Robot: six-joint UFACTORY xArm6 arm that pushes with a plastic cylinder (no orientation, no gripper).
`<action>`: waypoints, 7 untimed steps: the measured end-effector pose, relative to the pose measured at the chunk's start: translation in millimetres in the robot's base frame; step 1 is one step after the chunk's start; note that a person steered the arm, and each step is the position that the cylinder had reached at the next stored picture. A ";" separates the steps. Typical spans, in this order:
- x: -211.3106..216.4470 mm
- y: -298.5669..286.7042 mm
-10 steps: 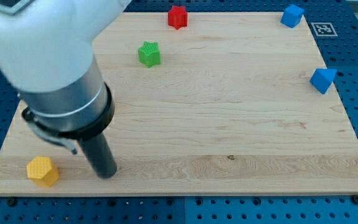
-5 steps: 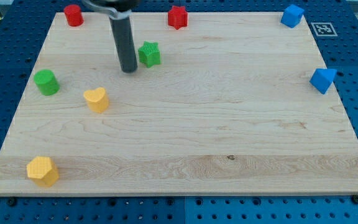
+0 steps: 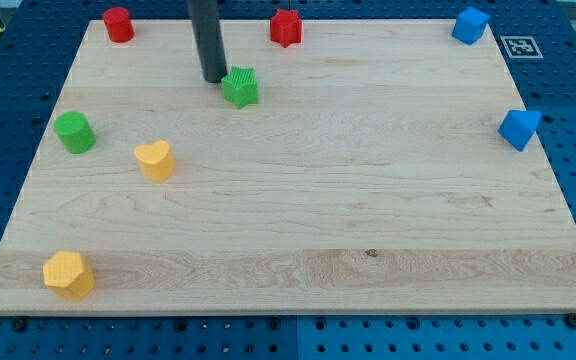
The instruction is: Push the green star to the center
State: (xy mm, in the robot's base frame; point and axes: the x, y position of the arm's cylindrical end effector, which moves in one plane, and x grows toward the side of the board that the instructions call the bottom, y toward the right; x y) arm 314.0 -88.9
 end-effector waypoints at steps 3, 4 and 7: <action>28.8 70.2; 41.0 75.5; 109.0 77.7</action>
